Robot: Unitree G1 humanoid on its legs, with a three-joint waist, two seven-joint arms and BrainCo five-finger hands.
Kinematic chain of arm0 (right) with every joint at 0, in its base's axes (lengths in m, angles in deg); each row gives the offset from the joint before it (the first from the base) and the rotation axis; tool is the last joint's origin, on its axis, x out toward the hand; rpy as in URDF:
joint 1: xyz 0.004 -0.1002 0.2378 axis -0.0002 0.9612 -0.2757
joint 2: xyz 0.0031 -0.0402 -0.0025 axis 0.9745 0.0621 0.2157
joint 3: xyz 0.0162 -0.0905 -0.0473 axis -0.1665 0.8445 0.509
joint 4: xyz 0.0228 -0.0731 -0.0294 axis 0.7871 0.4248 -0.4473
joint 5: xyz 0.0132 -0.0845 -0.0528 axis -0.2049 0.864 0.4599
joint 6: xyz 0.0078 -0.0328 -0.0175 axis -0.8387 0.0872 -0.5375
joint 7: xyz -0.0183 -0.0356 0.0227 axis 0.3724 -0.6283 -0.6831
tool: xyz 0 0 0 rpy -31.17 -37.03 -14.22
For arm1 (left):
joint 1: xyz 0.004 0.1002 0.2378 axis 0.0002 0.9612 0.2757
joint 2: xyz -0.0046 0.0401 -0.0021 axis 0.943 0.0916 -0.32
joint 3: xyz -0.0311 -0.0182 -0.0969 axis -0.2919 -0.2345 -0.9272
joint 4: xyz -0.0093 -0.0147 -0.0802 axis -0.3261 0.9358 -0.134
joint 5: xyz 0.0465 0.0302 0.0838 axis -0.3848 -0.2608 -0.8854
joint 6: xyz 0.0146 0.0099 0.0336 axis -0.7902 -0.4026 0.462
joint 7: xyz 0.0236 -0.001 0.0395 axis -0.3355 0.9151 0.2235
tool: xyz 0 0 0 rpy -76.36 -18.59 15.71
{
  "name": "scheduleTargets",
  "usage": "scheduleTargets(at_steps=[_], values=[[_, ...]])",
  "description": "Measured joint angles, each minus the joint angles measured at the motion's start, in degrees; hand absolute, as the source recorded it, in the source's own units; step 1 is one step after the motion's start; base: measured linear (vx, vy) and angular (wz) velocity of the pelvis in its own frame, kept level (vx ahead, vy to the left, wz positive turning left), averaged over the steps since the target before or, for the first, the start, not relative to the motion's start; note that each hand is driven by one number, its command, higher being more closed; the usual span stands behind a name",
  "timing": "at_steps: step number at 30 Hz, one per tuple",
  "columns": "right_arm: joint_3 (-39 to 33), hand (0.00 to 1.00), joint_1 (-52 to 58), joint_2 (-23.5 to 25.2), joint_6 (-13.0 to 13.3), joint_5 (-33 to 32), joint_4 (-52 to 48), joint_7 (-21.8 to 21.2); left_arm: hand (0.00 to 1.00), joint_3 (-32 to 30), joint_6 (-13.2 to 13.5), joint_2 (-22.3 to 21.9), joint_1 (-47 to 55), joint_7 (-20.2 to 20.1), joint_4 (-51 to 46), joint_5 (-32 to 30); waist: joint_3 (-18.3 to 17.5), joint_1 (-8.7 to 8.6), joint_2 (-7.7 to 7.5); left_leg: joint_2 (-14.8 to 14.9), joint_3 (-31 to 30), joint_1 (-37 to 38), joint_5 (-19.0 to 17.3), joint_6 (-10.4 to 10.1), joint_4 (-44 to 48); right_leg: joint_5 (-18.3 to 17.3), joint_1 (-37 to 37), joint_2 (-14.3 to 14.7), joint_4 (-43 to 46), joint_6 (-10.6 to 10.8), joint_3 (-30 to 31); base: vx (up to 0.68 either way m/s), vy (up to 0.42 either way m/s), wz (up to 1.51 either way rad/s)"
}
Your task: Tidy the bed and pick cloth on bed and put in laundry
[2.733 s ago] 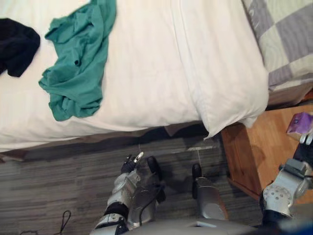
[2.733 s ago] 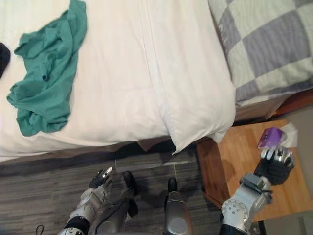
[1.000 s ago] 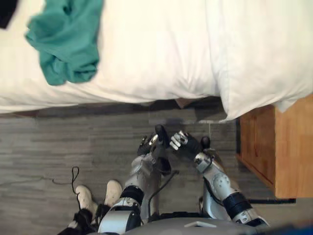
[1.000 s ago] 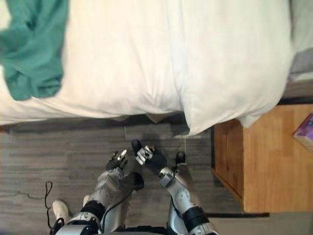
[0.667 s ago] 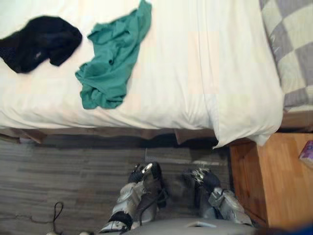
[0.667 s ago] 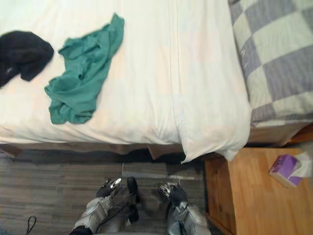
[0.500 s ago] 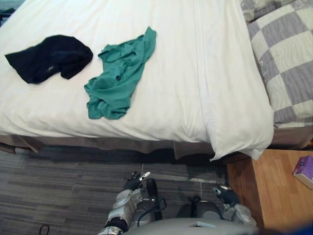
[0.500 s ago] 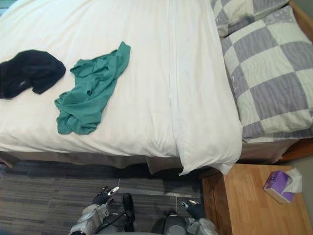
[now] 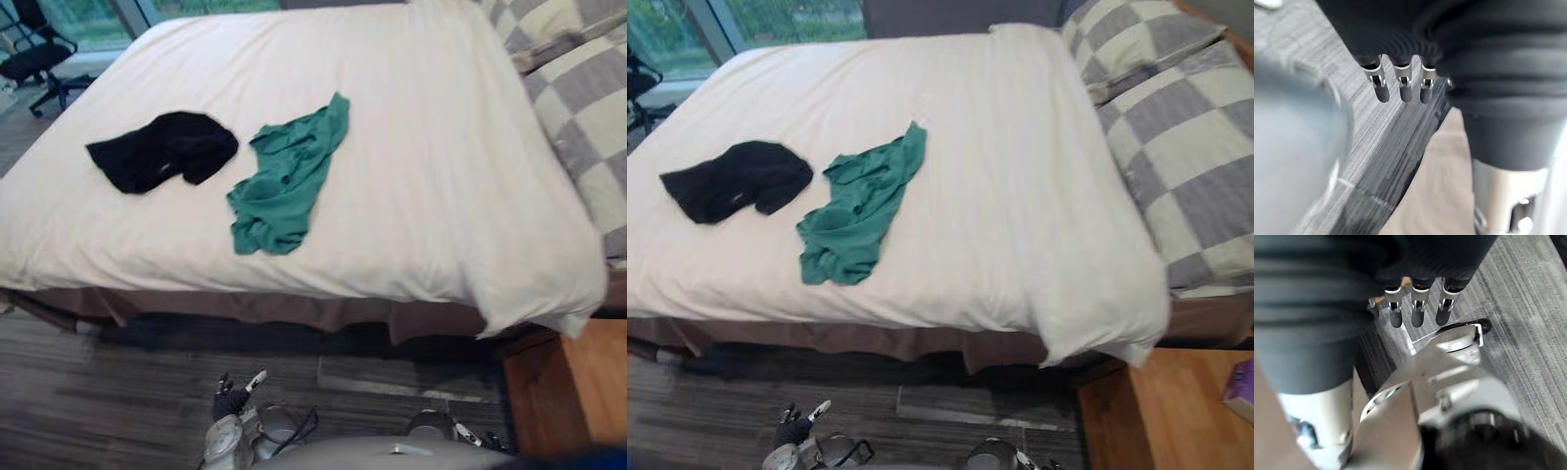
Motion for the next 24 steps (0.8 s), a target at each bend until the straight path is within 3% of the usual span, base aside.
scheduleTargets(at_steps=[1, 2, 3, 4, 5, 6, 7, 8, 9, 10, 11, 12, 13, 14, 17, 18, 19, 20, 21, 22, 24], values=[[-0.6, 0.0, -0.5, 0.5, 0.0, 0.0, 0.9, 0.4, 0.0, -0.4, 0.3, 0.7, -0.1, -0.4, 0.0, 0.4, -0.2, 0.16, -1.51, -1.9, 0.9, -0.4, -2.2, 0.3, 3.1, 3.6, 1.2, -1.7, -2.4, -0.1, 0.5, 0.06, 0.647, -0.1], [-1.0, 0.0, -0.6, 1.3, 0.1, 0.5, 1.3, 0.6, 0.0, -0.5, 0.6, 1.0, 0.1, -0.7, 0.0, 1.0, -0.7, 0.21, -1.13, -1.8, 1.0, -1.6, -5.3, -0.1, 7.3, 9.9, 2.1, -1.9, -5.8, -0.5, 0.5, 0.01, 0.42, -0.22], [-1.1, 0.0, -0.6, 1.6, 0.2, 0.6, 1.3, 0.6, 0.0, -0.4, 0.8, 1.0, 0.1, -0.9, 0.0, 1.0, -0.9, 0.24, -0.71, -1.7, 1.1, -2.0, -7.0, 0.1, 9.2, 13.1, 2.7, -1.9, -7.8, -1.4, 0.4, 0.0, 0.619, -0.49], [-1.7, 0.0, -0.9, 2.6, 0.6, 1.0, 2.0, 0.6, 0.0, 0.5, 0.9, 1.4, -0.2, -1.0, 0.5, 0.3, -1.3, 0.27, 0.52, -1.7, 3.0, -2.0, -11.0, 2.5, 12.5, 22.9, 4.1, -2.2, -13.9, -7.6, -3.6, 0.01, 0.919, -0.74], [-2.1, 0.0, -1.6, 2.8, 1.3, 2.0, 3.9, 0.9, 0.0, 1.2, 0.9, 1.5, -0.2, -0.9, 1.6, -1.3, -1.9, 0.66, 1.22, -1.6, 6.9, -1.0, -12.2, 4.8, 12.0, 26.4, 3.9, -3.0, -14.2, -12.5, -11.8, 0.03, 0.869, -0.83], [-1.6, 0.0, -1.9, 2.5, 2.0, 3.0, 4.9, -0.2, 0.0, 1.3, 0.7, 1.7, -0.4, -0.6, 2.0, -1.4, -1.9, -0.08, 1.28, -2.1, 8.4, 0.3, -12.2, 5.8, 10.4, 22.4, 2.3, -1.9, -8.0, -10.2, -15.9, 0.06, 0.741, -0.77], [0.3, 0.0, -2.7, 2.4, 2.7, 4.6, 5.9, -1.4, 0.0, 2.2, 0.6, 2.3, -0.7, 0.1, 2.0, -1.4, -2.0, -0.32, 1.25, -2.8, 9.8, 1.9, -11.2, 6.7, 7.3, 17.8, 1.3, 1.1, -3.9, -6.8, -17.8, 0.04, 0.483, -0.57], [2.6, 0.0, -2.9, 1.9, 4.7, 8.4, 6.2, -1.6, 0.0, 4.7, 0.4, 3.4, -1.3, 0.3, 2.1, -1.4, -2.1, -0.76, 1.37, -4.2, 11.3, 3.3, -8.9, 7.7, 2.2, 12.1, 0.6, 7.1, -2.1, -4.2, -18.6, 0.01, 0.455, -0.39], [3.0, 0.0, -2.9, 1.9, 5.0, 9.0, 6.1, -1.6, 0.0, 5.2, 0.4, 3.6, -1.4, 0.3, 2.2, -1.4, -2.1, -0.94, 1.36, -4.7, 11.5, 3.5, -8.5, 7.9, 1.1, 11.3, 0.5, 8.3, -2.2, -3.9, -18.6, -0.02, 0.387, 0.03], [6.7, 0.0, -2.8, 1.3, 7.5, 15.9, 4.9, 1.6, 0.0, 8.3, 0.3, 4.6, -3.1, -0.2, 2.4, -1.5, -2.1, -1.96, 1.32, -9.0, 11.9, 4.4, -3.8, 9.8, -7.9, 7.0, -0.4, 16.9, -4.7, -5.5, -18.3, -0.01, 0.318, 0.38], [9.6, 0.0, -2.6, 0.8, 9.3, 18.6, 4.0, 3.2, 0.0, 10.0, 0.2, 4.6, -4.3, -0.6, 2.4, -1.7, -2.1, -2.21, 1.34, -12.2, 11.7, 4.4, -1.0, 10.9, -12.6, 4.8, 0.1, 22.4, -10.8, -6.7, -15.9, 0.0, 0.292, 0.47], [10.6, 0.0, -2.4, 0.5, 10.0, 18.6, 3.9, 3.1, 0.0, 10.1, 0.1, 4.4, -4.6, -1.0, 2.4, -2.2, -2.2, -2.26, 1.26, -13.3, 11.5, 4.3, -0.5, 11.2, -13.6, 4.4, 1.1, 23.6, -13.5, -7.5, -15.0, -0.01, 0.239, 0.55], [13.0, 0.0, -2.3, -0.5, 11.4, 18.6, 3.9, 2.6, 0.0, 10.9, 0.0, 4.0, -5.1, -1.2, 2.7, -3.9, -2.5, -2.49, 0.8, -16.7, 10.4, 4.3, 0.4, 12.2, -15.8, 4.4, 3.8, 24.3, -19.8, -8.8, -11.5, 0.0, 0.202, 0.63], [14.1, 0.0, -2.8, -1.2, 12.3, 18.4, 3.9, 1.8, 0.0, 12.8, 0.1, 3.6, -5.1, -1.3, 3.7, -6.9, -2.6, -3.09, 2.21, -17.9, 9.0, 4.7, 1.4, 12.9, -17.7, 5.0, 3.8, 23.9, -19.1, -9.7, -10.3, 0.02, 0.191, 0.66], [17.2, 0.0, -3.0, -1.8, 14.5, 18.4, 3.9, 0.7, 0.0, 16.2, 0.3, 4.1, -4.6, -0.8, 4.2, -15.6, -2.8, -2.92, 1.87, -19.0, 5.8, 6.4, 2.4, 13.0, -19.1, 4.5, 5.1, 22.8, -16.5, -10.4, -7.5, 0.08, 0.137, 0.69], [18.1, 0.0, -3.4, -2.0, 14.7, 18.4, 3.9, 0.4, 0.0, 16.5, 0.3, 4.1, -4.5, -0.6, 4.1, -17.3, -2.8, -2.82, 1.66, -18.9, 5.7, 6.0, 1.9, 13.1, -17.9, 4.4, 5.0, 22.6, -15.9, -10.6, -7.4, 0.02, 0.061, 0.27], [21.2, 0.0, -4.9, -3.0, 15.2, 18.3, 3.6, -0.4, 0.0, 16.7, 0.3, 3.9, -4.1, 0.4, 3.9, -21.1, -2.0, -2.26, 1.66, -17.6, 5.7, 3.4, -1.3, 13.0, -10.5, 3.7, 4.4, 22.3, -13.5, -11.4, -6.1, -0.01, 0.041, 0.01], [22.1, 0.0, -5.5, -3.2, 15.1, 17.9, 3.2, -0.9, 0.0, 16.8, 0.3, 3.7, -4.0, 0.5, 3.9, -21.9, -1.5, -1.94, 1.67, -17.0, 5.7, 2.5, -2.3, 13.1, -7.3, 3.2, 4.3, 22.1, -12.5, -11.6, -5.4, -0.05, 0.031, -0.25], [24.4, 0.0, -6.0, -3.6, 14.9, 17.0, 1.4, -1.7, 0.0, 17.6, 0.3, 3.2, -3.7, 1.0, 3.0, -22.7, -0.5, -1.25, 1.26, -15.3, 5.6, -0.2, -4.0, 13.0, 1.8, 1.1, 4.0, 21.4, -10.1, -11.2, -3.3, -0.1, 0.037, -0.47], [26.2, 0.0, -6.0, -4.3, 13.6, 15.3, -0.4, -1.9, 0.0, 17.7, 0.8, 3.0, -2.5, 1.6, 0.5, -22.1, 0.0, -1.27, 1.55, -13.8, 5.6, -2.8, -4.7, 13.0, 9.7, -1.0, 3.7, 20.0, -7.9, -10.8, -2.0, -0.1, 0.05, -0.51], [26.9, 0.0, -6.0, -5.4, 10.9, 13.1, -2.4, -1.5, 0.0, 18.5, 1.2, 2.5, -2.0, 1.6, 0.0, -20.9, 0.4, -1.32, 3.01, -13.0, 5.7, -2.9, -4.8, 12.9, 13.1, -1.8, 2.8, 19.4, -5.3, -10.4, 0.7, -0.08, 0.129, -0.75]])
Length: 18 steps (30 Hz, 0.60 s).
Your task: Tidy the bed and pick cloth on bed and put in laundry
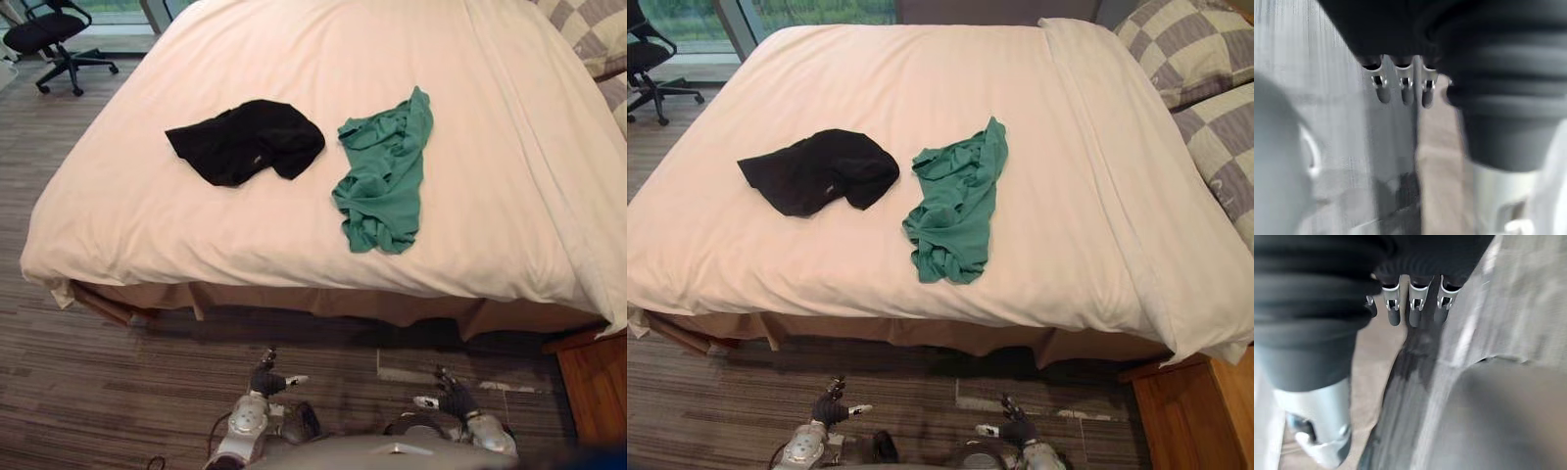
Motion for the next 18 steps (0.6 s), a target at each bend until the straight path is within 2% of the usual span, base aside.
scheduleTargets(at_steps=[1, 2, 3, 4, 5, 6, 8, 9, 11, 12, 13, 14, 15, 16, 17, 18], values=[[-0.2, 0.0, 0.1, 0.0, -1.5, -1.4, -1.0, 0.3, 0.0, 0.2, 0.4, 0.0, 0.5, 0.0, 0.0, 0.6, 0.2, -0.08, -0.2, -1.0, -0.2, 0.5, 0.0, -0.2, -1.4, -0.1, -1.4, -1.0, 1.0, 0.1, 1.8, -0.08, 0.151, -0.82], [-0.2, 0.0, 0.2, 0.2, -1.9, -1.7, -1.3, 0.4, 0.0, 0.2, 0.5, 0.0, 0.6, 0.0, 0.0, 0.8, 0.1, -0.25, -0.43, -1.3, -0.3, 0.5, -0.7, -0.6, -1.6, -0.2, -1.9, -1.6, 1.0, 0.2, 2.5, -0.13, 0.142, -0.65], [-0.7, 0.0, 0.5, 0.3, -3.1, -1.9, -2.2, 0.3, 0.0, 0.2, 0.4, -0.1, 0.9, -0.1, 0.0, 4.1, 0.3, -1.01, -0.19, 0.7, -3.3, 0.5, -2.9, -1.1, -2.2, -0.2, -2.9, -2.3, 1.5, 0.2, 3.9, -0.1, 0.088, -0.32], [-0.7, 0.0, 0.5, 0.3, -3.4, -1.9, -2.1, 0.3, 0.0, 0.2, 0.4, -0.1, 1.0, -0.1, 0.0, 5.1, 0.3, -1.38, -0.29, 1.7, -4.7, 0.7, -2.9, -1.1, -3.1, -0.2, -3.1, -2.5, 1.7, 0.2, 4.2, -0.13, 0.145, -0.25], [-0.7, 0.0, 1.1, 0.3, -3.8, -1.3, -1.3, 0.1, 0.0, 0.1, 0.5, -0.1, 1.2, -0.1, 0.0, 7.7, 0.4, -1.84, -0.54, 4.9, -8.4, 1.8, -1.9, -2.1, -7.4, -0.3, -3.2, -3.4, 2.2, 0.5, 4.9, -0.06, 0.138, -0.06], [-0.7, 0.0, 1.4, 0.3, -4.0, -1.3, -1.2, 0.0, 0.0, 0.1, 0.6, -0.1, 1.2, -0.2, 0.0, 8.4, 0.4, -1.75, -0.66, 6.0, -9.5, 2.1, -1.4, -2.3, -8.7, -0.4, -3.4, -3.7, 2.6, 0.9, 5.4, -0.09, 0.264, -0.11], [-0.8, 0.0, 2.7, 0.3, -4.1, -1.9, -0.7, 0.1, 0.0, -0.3, 1.7, -0.3, 1.8, -0.2, -0.2, 9.5, 0.5, -1.77, -0.91, 10.1, -12.7, 3.0, 1.3, -2.3, -14.2, -2.2, -4.5, -7.4, 5.6, 4.0, 6.7, -0.05, 0.307, -0.04], [-0.8, 0.0, 2.7, 0.3, -4.1, -1.9, -0.6, 0.1, 0.0, -0.4, 2.0, -0.5, 1.8, -0.2, -0.4, 9.4, 0.5, -1.78, -0.91, 10.4, -12.7, 3.3, 1.4, -2.3, -14.7, -2.4, -4.8, -8.2, 6.0, 4.7, 7.2, -0.04, 0.46, 0.05], [-2.1, 0.0, 3.2, -0.6, -3.2, -1.4, 0.7, 0.6, 0.0, -2.4, 4.3, -2.1, 2.4, -0.4, -0.5, 10.0, -0.4, -1.81, 0.34, 9.8, -12.6, 3.8, 0.9, -3.0, -15.3, -2.7, -4.5, -11.7, 6.4, 9.6, 8.3, 0.0, 0.612, 0.08], [-2.7, 0.0, 3.3, -0.8, -3.0, -1.3, 1.0, 0.7, 0.0, -2.8, 4.4, -2.4, 2.6, -0.4, -0.5, 10.6, -0.7, -1.84, 0.79, 9.3, -12.8, 3.9, 0.7, -3.3, -15.3, -2.6, -4.2, -12.1, 5.9, 9.8, 8.4, 0.06, 0.673, -0.04], [-3.2, 0.0, 3.0, 0.1, -2.7, -0.4, 3.8, 1.3, 0.0, -4.5, 4.4, -1.5, 3.1, -0.5, -0.6, 11.7, -1.3, -1.43, -0.4, 7.4, -13.4, 4.3, 0.2, -12.1, -13.6, -1.0, -2.3, -14.6, 3.0, 10.2, 9.2, 0.12, 0.637, -0.12], [-3.4, 0.0, 2.6, 1.9, -2.7, 1.6, 6.0, 2.8, 0.0, -5.6, 4.0, 0.3, 3.5, -0.1, -0.3, 11.8, -2.6, -1.18, -2.44, 5.5, -12.3, 4.1, -1.3, -11.9, -13.0, 5.0, -1.4, -15.7, -1.0, 9.2, 9.3, 0.14, 0.606, -0.21], [-3.7, 0.0, 2.5, 2.2, -2.7, 2.0, 6.4, 3.2, 0.0, -6.2, 4.0, 0.9, 3.7, -0.1, -0.3, 11.7, -3.0, -0.84, -2.58, 5.5, -11.8, 4.2, -1.4, -11.8, -13.3, 8.3, -1.6, -15.4, -1.9, 8.5, 8.7, 0.13, 0.508, -0.39], [-3.1, 0.0, 2.6, 1.8, -1.4, 3.3, 6.5, 2.4, 0.0, -7.1, 4.0, 2.0, 3.9, 0.8, -0.4, 11.7, -3.3, 0.28, -2.43, 7.2, -9.6, 5.7, -1.2, -11.0, -15.9, 12.7, -3.0, -13.5, -2.0, 3.8, 4.7, 0.15, 0.433, -0.49], [-2.1, 0.0, 2.3, 2.0, 0.3, 4.6, 6.5, 1.5, 0.0, -7.1, 3.8, 2.7, 4.0, 1.3, -0.4, 11.7, -3.3, 0.54, -2.38, 7.2, -8.6, 7.9, 0.6, -10.2, -19.7, 11.2, -3.6, -10.3, -1.4, 6.2, 1.0, 0.17, 0.388, -0.43], [-1.8, 0.0, 2.3, 1.9, 1.0, 5.3, 6.5, 1.1, 0.0, -6.9, 3.7, 2.8, 3.9, 1.4, -0.4, 11.8, -3.4, 0.49, -2.33, 7.2, -8.2, 8.5, 1.3, -10.0, -21.2, 10.5, -3.6, -8.7, -1.5, 7.3, 0.3, 0.24, 0.292, -0.07]])
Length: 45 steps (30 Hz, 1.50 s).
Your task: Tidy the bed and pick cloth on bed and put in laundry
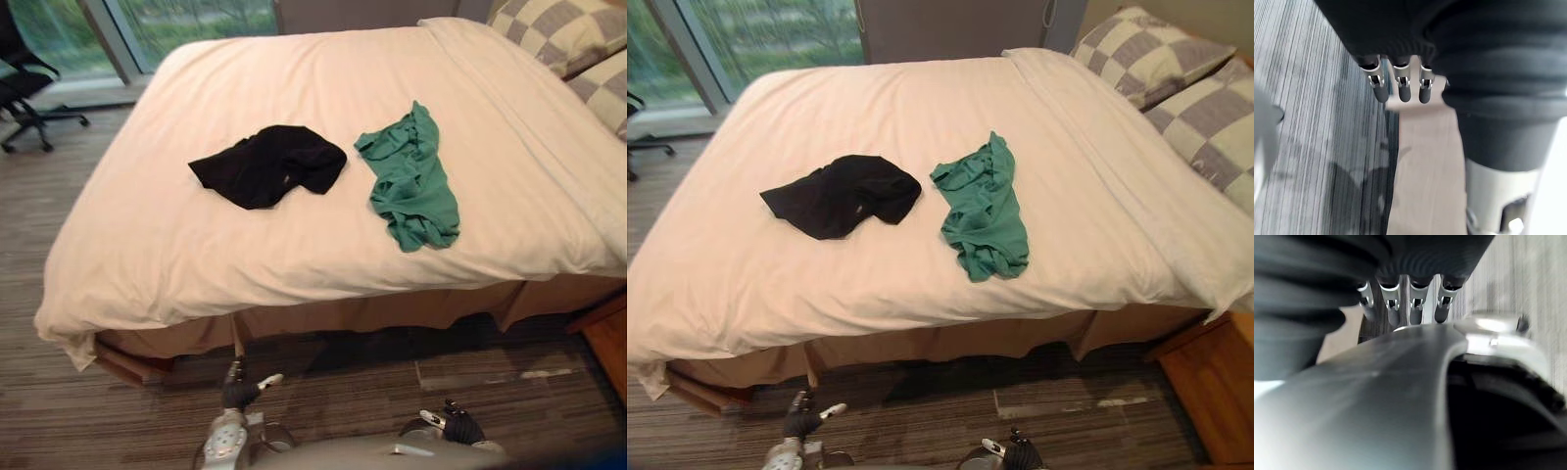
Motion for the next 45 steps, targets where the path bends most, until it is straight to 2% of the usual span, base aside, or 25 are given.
scheduleTargets(at_steps=[1, 2, 3, 4, 6, 9, 12, 16, 19, 22, 24, 26, 27, 29, 30, 31, 33, 34, 36, 37, 38, 40, 41, 43, 45], values=[[0.9, 0.0, -0.2, -1.1, 1.4, 0.7, -0.1, -1.1, 0.0, 0.6, -0.1, 0.0, -0.2, 0.3, 0.1, 0.1, -0.3, -0.82, 0.55, 0.1, 0.3, 1.1, 2.5, 0.9, -4.5, -1.0, -0.3, 6.4, -3.0, 0.7, -0.7, 0.21, 0.218, 0.24], [2.2, 0.0, -0.5, -1.7, 2.3, 0.4, -0.2, -1.5, 0.0, 1.0, -0.2, -0.2, -0.9, 0.0, 0.2, 0.2, -0.4, -1.14, 1.11, -0.7, -0.1, 0.8, 4.3, 1.8, -7.3, -1.2, 0.2, 11.5, -10.1, -2.6, -1.0, 0.19, 0.181, 0.33], [2.8, 0.0, -0.3, -1.9, 2.4, -0.1, -0.1, -1.7, 0.0, 0.9, -0.5, -0.3, -1.3, -0.4, 0.5, 0.2, -0.5, -1.25, 1.64, -1.3, -0.3, 0.7, 4.8, 2.0, -8.0, 0.2, 1.8, 12.0, -12.2, -4.7, -0.5, 0.14, 0.156, 0.42], [3.0, 0.0, -0.3, -2.7, 2.7, -1.1, 0.1, -2.4, 0.0, 1.3, -1.0, -1.1, -2.3, -1.3, 0.4, -0.2, -0.8, -1.11, 2.23, -2.9, -1.2, 0.8, 5.8, 2.5, -10.1, 2.6, 3.8, 11.5, -16.7, -2.6, 0.0, 0.09, 0.101, 0.32], [3.9, 0.0, -0.9, -4.0, 3.6, -2.2, 1.1, -3.4, 0.0, 2.8, -1.1, -1.4, -2.5, -1.8, 0.5, -1.4, -1.3, -0.86, 3.7, -3.9, -1.2, 1.0, 6.8, 3.1, -11.3, 2.5, 3.6, 10.8, -16.3, -2.7, 0.3, 0.11, 0.082, 0.23], [3.9, 0.0, -0.9, -4.1, 4.6, -2.3, 1.4, -3.8, 0.0, 2.7, -1.5, -1.1, -2.2, -2.0, 0.6, -3.6, -1.3, -0.57, 3.73, -4.1, -0.9, 1.1, 8.4, 3.4, -11.5, 2.4, 3.9, 10.5, -15.8, -2.9, 0.4, 0.08, 0.007, 0.11], [3.7, 0.0, -1.0, -4.1, 4.7, -2.3, 1.6, -4.3, 0.0, 2.6, -1.2, -1.3, -0.2, -4.0, 2.4, -4.9, -1.3, 0.14, 3.7, -3.8, 3.7, 5.7, 9.8, 2.9, -14.5, 1.9, 5.9, 11.1, -16.0, -3.8, 1.6, 0.01, -0.017, -0.26], [3.7, 0.0, -1.4, -3.8, 2.7, -5.1, 1.6, -4.9, 0.0, 2.5, -1.2, -2.2, 1.6, -4.1, 2.8, -5.1, -1.3, 0.6, 3.48, -3.6, 6.7, 7.2, 9.7, 2.8, -13.6, 1.5, 6.0, 11.3, -16.5, -4.4, 2.8, -0.05, -0.024, -0.37], [3.9, 0.0, -1.3, -3.1, 0.4, -9.0, 1.6, -5.7, 0.0, 2.4, -1.5, -2.4, 1.4, -4.2, 2.5, -0.7, -0.6, 0.53, 2.32, -2.7, 6.5, 2.9, 8.6, 2.7, -2.4, 0.1, 5.7, 10.0, -15.6, -5.4, 3.7, -0.14, -0.05, -0.11], [3.8, 0.0, -0.5, -4.0, -0.6, -9.3, 1.0, -5.7, 0.0, 1.7, -2.6, -3.6, 1.5, -4.5, 2.2, 4.0, -0.3, 0.74, 3.37, -2.1, 5.3, 0.5, 8.8, 3.0, 4.7, 0.3, 7.0, 9.2, -15.6, -5.2, 4.3, -0.12, -0.01, -0.05], [2.8, 0.0, -0.5, -4.7, -1.5, -9.7, 1.0, -5.6, 0.0, 1.4, -3.2, -4.5, 2.1, -5.3, 2.2, 7.2, -0.5, 0.65, 4.72, -3.2, 5.2, 2.2, 9.1, 3.4, 0.8, 0.9, 6.8, 9.1, -16.0, -4.3, 5.1, -0.07, 0.029, -0.05], [0.6, 0.0, -0.7, -5.2, -2.8, -13.5, 1.1, -4.8, 0.0, 0.0, -3.6, -5.7, 2.5, -5.2, 2.3, 12.7, -0.5, 0.57, 6.4, -4.3, 5.6, 5.4, 9.5, 3.9, -8.2, 2.2, 5.9, 9.8, -17.3, -3.7, 5.3, -0.05, 0.048, -0.02], [-0.1, 0.0, -0.7, -5.1, -3.0, -14.4, 1.1, -4.4, 0.0, -0.2, -3.6, -5.7, 2.6, -5.1, 2.3, 13.8, -0.5, 0.58, 6.43, -4.4, 5.8, 5.6, 9.5, 3.9, -9.1, 2.6, 5.7, 9.9, -17.5, -3.7, 5.2, -0.05, 0.076, -0.01], [-4.8, 0.0, -0.1, -3.7, -3.1, -18.5, 1.0, -2.4, 0.0, -4.1, -3.7, -5.7, 2.8, -2.7, 2.3, 22.6, -0.4, 0.54, 6.57, -4.5, 6.8, 6.9, 7.3, 4.0, -12.8, 5.7, 7.0, 10.7, -21.2, -3.2, 4.7, -0.03, 0.08, 0.01], [-5.6, 0.0, 0.0, -3.2, -3.0, -18.7, 1.0, -1.9, 0.0, -5.2, -3.7, -5.6, 2.9, -2.3, 2.3, 23.9, -0.4, 0.59, 6.5, -4.7, 6.7, 7.1, 7.3, 3.9, -13.2, 6.2, 7.6, 10.7, -22.1, -3.3, 4.6, -0.02, 0.074, 0.02], [-7.8, 0.0, 0.5, -1.6, -2.9, -20.3, 0.4, -0.3, 0.0, -8.6, -3.2, -5.1, 2.9, 0.4, 1.3, 29.2, -0.2, 0.76, 5.0, -5.2, 6.8, 7.6, 7.0, 3.8, -13.6, 7.7, 8.9, 10.3, -24.3, -3.8, 4.4, -0.02, 0.055, 0.01], [-9.9, 0.0, 1.2, -0.3, -2.3, -21.0, -1.3, 1.8, 0.0, -13.2, -1.9, -4.4, 3.7, 4.7, -0.8, 33.5, -0.3, 0.8, 4.22, -5.5, 7.0, 8.0, 7.1, 3.8, -14.2, 8.1, 9.7, 10.2, -25.2, -3.7, 4.1, -0.01, 0.018, 0.0], [-12.2, 0.0, 2.7, 0.2, -1.7, -22.5, -3.7, 3.7, 0.0, -17.1, -0.8, -4.0, 4.1, 8.8, -3.0, 37.3, -0.7, 0.77, 3.62, -5.4, 7.0, 8.0, 7.0, 3.7, -14.4, 8.1, 9.7, 10.2, -25.2, -3.7, 3.8, 0.0, 0.0, 0.0], [-17.7, 0.0, 5.0, 0.0, -0.1, -23.2, -8.4, 6.2, 0.0, -24.3, 1.0, -3.4, 4.2, 15.4, -6.3, 42.9, -1.1, 1.05, 3.85, -5.4, 8.0, 8.9, 6.8, 3.3, -15.6, 7.9, 9.9, 10.3, -25.2, -4.0, 3.5, -0.01, -0.019, -0.04], [-19.0, 0.0, 5.5, 0.0, 0.5, -23.2, -9.4, 6.6, 0.0, -26.0, 1.5, -3.1, 4.2, 16.9, -6.8, 44.2, -1.2, 1.04, 4.0, -5.4, 8.0, 8.9, 6.8, 3.3, -15.8, 7.8, 9.9, 10.3, -25.2, -4.1, 3.4, 0.03, -0.025, 0.01], [-22.8, 0.0, 7.2, -0.1, 2.4, -23.6, -12.5, 7.4, 0.0, -31.5, 2.7, -2.3, 4.1, 20.6, -8.4, 49.2, -1.9, 0.98, 4.31, -5.3, 8.0, 8.9, 7.0, 3.3, -16.3, 7.6, 9.9, 10.4, -25.2, -4.1, 3.0, 0.04, -0.021, 0.07], [-26.8, 0.0, 9.6, -0.8, 4.7, -23.6, -16.8, 8.0, 0.0, -38.4, 2.9, -0.7, 4.3, 24.1, -10.2, 54.5, -2.7, 1.08, 4.7, -5.1, 7.8, 8.8, 7.2, 3.3, -16.4, 7.3, 10.2, 10.6, -25.2, -4.2, 2.3, 0.08, -0.033, 0.1], [-29.5, 0.0, 11.1, -2.5, 6.2, -23.6, -20.5, 7.6, 0.0, -43.1, 2.9, 0.0, 4.8, 26.1, -12.2, 56.2, -3.3, 1.03, 4.73, -5.2, 7.7, 9.1, 7.4, 3.0, -17.3, 6.7, 10.0, 10.6, -25.1, -3.8, 2.0, 0.11, -0.031, 0.1], [-33.6, 0.0, 12.4, -5.1, 7.4, -23.6, -27.2, 6.8, 0.0, -47.4, 2.7, 0.8, 5.2, 28.1, -15.7, 56.2, -3.8, 1.05, 5.31, -5.2, 7.4, 10.4, 7.1, 2.6, -17.9, 5.4, 10.7, 10.7, -24.5, -3.8, 1.3, 0.1, -0.02, 0.11], [-34.6, 0.0, 12.5, -7.6, 7.6, -23.6, -32.5, 6.0, 0.0, -48.3, 2.3, 2.2, 5.5, 28.1, -18.0, 56.1, -4.1, 1.05, 5.1, -4.9, 7.1, 10.7, 6.8, 2.3, -17.8, 4.5, 10.7, 10.9, -23.7, -3.7, 1.1, 0.07, -0.023, 0.09]])
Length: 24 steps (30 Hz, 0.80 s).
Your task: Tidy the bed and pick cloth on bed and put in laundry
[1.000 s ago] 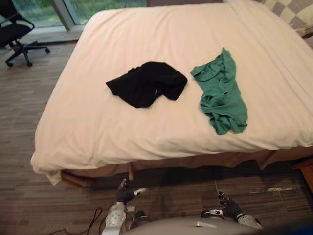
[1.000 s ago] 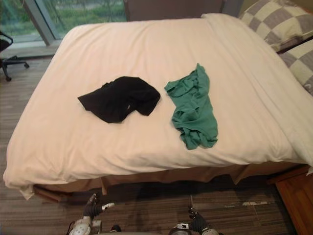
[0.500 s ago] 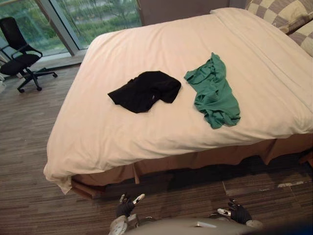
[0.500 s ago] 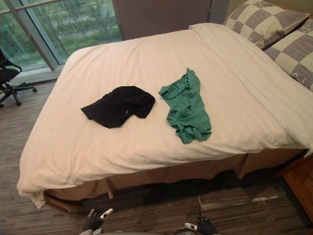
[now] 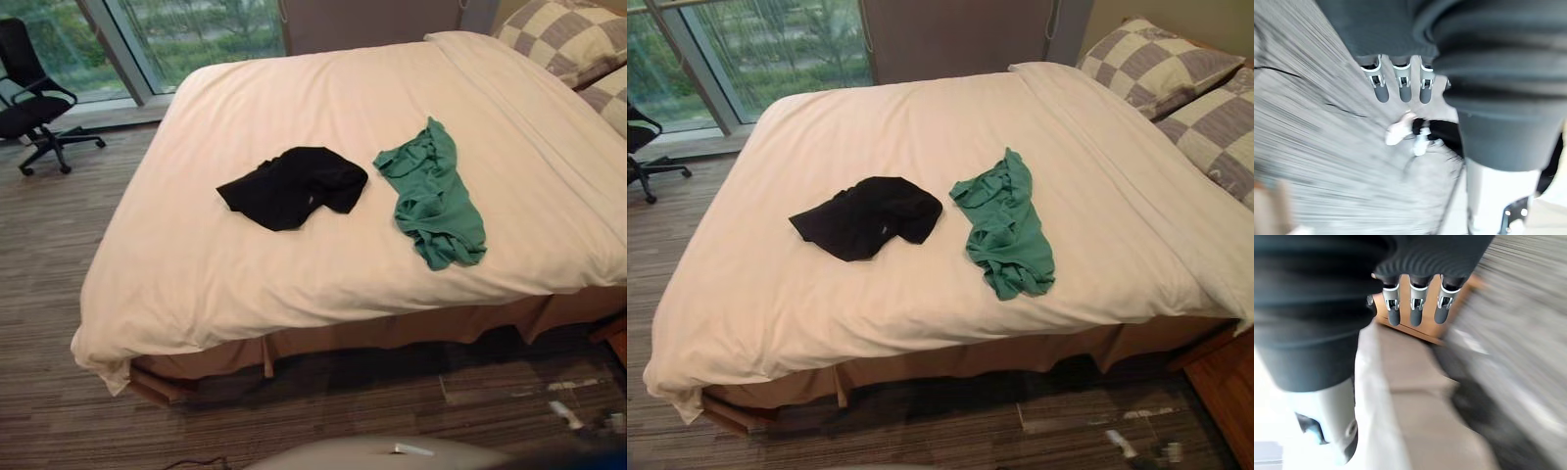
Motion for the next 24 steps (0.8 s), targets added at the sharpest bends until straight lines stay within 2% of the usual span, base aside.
scheduleTargets(at_steps=[3, 4, 5, 6, 8, 9, 10, 11, 12, 13, 15, 17, 19, 21, 22, 23, 24], values=[[0.0, 0.0, -1.8, -4.6, -0.2, 0.0, -10.2, -1.6, 0.0, 1.2, -0.8, 4.0, -1.1, -3.6, -6.0, -3.2, -0.8, -0.16, -1.36, 0.5, -0.6, -0.1, -0.2, -0.3, 0.0, -1.2, -0.4, 0.5, 0.9, 0.1, -0.1, 0.08, -0.051, 0.04], [0.0, 0.0, -3.4, -5.8, -1.2, 0.3, -13.4, -2.6, 0.0, 2.0, -0.6, 5.2, -2.0, -4.4, -9.7, -8.6, -1.1, -0.23, -2.15, 0.6, -0.7, -0.3, -0.3, -0.4, 0.2, -1.4, -0.8, 0.6, 1.3, 0.0, -0.1, 0.07, -0.033, -0.01], [0.0, 0.0, -4.8, -6.4, -2.2, 0.9, -18.0, -4.0, 0.0, 3.8, 1.4, 7.1, -3.6, -4.5, -15.6, -16.5, -0.9, -0.35, -3.04, 0.7, -0.6, -1.2, -0.3, -0.4, 1.1, -1.5, -1.5, 0.6, 1.6, -0.1, 0.0, 0.07, -0.033, -0.03], [0.0, 0.0, -5.3, -6.5, -2.3, 1.2, -19.4, -4.6, 0.0, 4.3, 2.3, 8.0, -4.2, -4.5, -17.4, -20.5, -0.9, -0.42, -3.42, 0.7, -0.6, -1.6, -0.4, -0.4, 1.6, -1.5, -1.8, 0.6, 1.8, -0.1, 0.0, 0.09, -0.038, -0.13], [0.0, 0.0, -7.0, -8.2, -4.5, 1.9, -24.5, -8.2, 0.0, 5.9, 4.8, 13.5, -7.6, -4.0, -23.3, -37.6, -1.1, -1.44, -4.57, 0.9, -0.2, -2.0, -0.5, 0.0, 3.2, -1.5, -3.0, 0.5, 3.2, -0.1, -0.1, 0.08, -0.035, -0.23], [0.0, 0.0, -7.4, -8.7, -4.7, 1.9, -24.8, -8.8, 0.0, 6.0, 5.1, 14.8, -8.5, -4.0, -23.8, -40.1, -1.1, -1.92, -4.56, 1.0, -0.2, -2.0, -0.7, 0.3, 3.5, -1.5, -3.0, 0.5, 3.5, -0.1, -0.1, 0.07, -0.013, -0.22], [0.0, 0.0, -8.0, -10.3, -4.8, 1.9, -24.8, -10.6, 0.0, 6.6, 5.6, 18.7, -12.0, -4.8, -24.0, -47.5, -1.0, -3.15, -4.36, 1.1, 0.3, -1.7, -1.1, 0.8, 4.6, -1.5, -3.2, 0.4, 4.4, -0.2, 0.1, 0.06, 0.002, -0.32], [0.2, 0.0, -8.7, -11.1, -4.8, 1.8, -24.4, -12.8, 0.0, 8.1, 5.7, 22.8, -15.2, -5.7, -22.4, -52.7, -0.6, -3.67, -3.75, 1.1, 1.6, -0.7, -1.1, 0.9, 5.0, -1.5, -3.2, 0.4, 5.0, -0.2, 1.2, 0.05, 0.004, -0.43], [0.2, 0.0, -9.0, -11.3, -4.8, 1.8, -24.3, -13.6, 0.0, 8.4, 5.6, 24.3, -16.4, -6.3, -21.2, -54.5, -0.4, -3.89, -3.48, 1.1, 2.0, -0.3, -1.1, 0.9, 5.2, -1.5, -3.1, 0.4, 5.0, -0.2, 1.5, 0.04, -0.013, -0.69], [0.3, 0.0, -10.0, -11.4, -4.4, 1.9, -23.9, -16.0, 0.0, 10.5, 5.7, 27.9, -19.0, -7.4, -17.9, -60.3, -0.4, -4.82, -2.52, 1.1, 3.3, 0.1, -1.3, 1.3, 6.2, -1.5, -3.2, 0.3, 5.0, -0.2, 3.0, 0.04, -0.029, -0.57], [0.3, 0.0, -10.0, -11.6, -3.4, 2.0, -23.9, -18.3, 0.0, 13.0, 6.4, 29.6, -21.2, -7.3, -16.4, -67.7, 0.2, -5.67, -1.49, 1.1, 4.1, 0.4, -1.4, 1.4, 7.2, -1.5, -3.4, 0.3, 5.0, -0.2, 4.1, 0.03, -0.058, -0.49], [0.3, 0.0, -9.9, -11.9, -3.1, 3.7, -23.9, -20.8, 0.0, 17.1, 7.7, 30.2, -22.0, -7.3, -15.4, -76.3, 1.5, -7.99, 1.07, 1.2, 4.4, 0.0, -1.4, 1.4, 8.3, -1.6, -4.6, 0.3, 4.9, -0.4, 5.5, 0.0, -0.072, -0.56], [0.2, 0.0, -9.8, -12.1, -3.2, 4.0, -23.9, -22.1, 0.0, 20.0, 7.8, 30.2, -22.8, -7.7, -15.0, -80.4, 2.0, -8.88, 2.05, 1.2, 4.4, 0.0, -1.4, 1.6, 9.3, -1.7, -5.2, 0.3, 4.9, -0.6, 7.0, 0.01, -0.071, -0.48], [0.3, 0.0, -9.8, -12.3, -3.2, 4.0, -23.9, -23.1, 0.0, 22.2, 7.7, 30.2, -23.7, -8.5, -14.9, -82.8, 2.4, -9.72, 2.43, 1.4, 4.4, -0.1, -1.3, 1.6, 10.5, -1.9, -5.3, 0.3, 5.2, -0.8, 7.7, 0.02, -0.06, -0.27], [0.3, 0.0, -9.8, -12.8, -3.2, 3.8, -24.0, -23.7, 0.0, 23.6, 7.3, 30.2, -24.4, -8.5, -14.4, -83.9, 2.6, -9.8, 2.4, 1.5, 4.4, -0.3, -1.3, 1.6, 10.9, -2.4, -6.3, 0.3, 6.3, -1.6, 8.1, -0.01, -0.045, -0.28], [0.3, 0.0, -9.9, -13.5, -3.2, 3.0, -24.6, -24.3, 0.0, 25.1, 6.1, 30.2, -25.4, -8.6, -13.3, -85.0, 2.6, -9.82, 3.12, 1.4, 4.5, -1.1, -1.2, 1.7, 11.1, -3.2, -8.4, 0.4, 8.3, -1.7, 8.9, -0.03, -0.039, -0.24], [0.4, 0.0, -9.9, -14.0, -3.2, 2.8, -25.1, -24.6, 0.0, 25.9, 4.7, 30.3, -26.3, -8.6, -12.4, -85.7, 2.7, -9.97, 3.12, 1.3, 4.5, -2.3, -1.2, 1.7, 11.4, -3.6, -10.3, 0.3, 9.8, -1.6, 9.4, -0.05, -0.02, -0.18]])
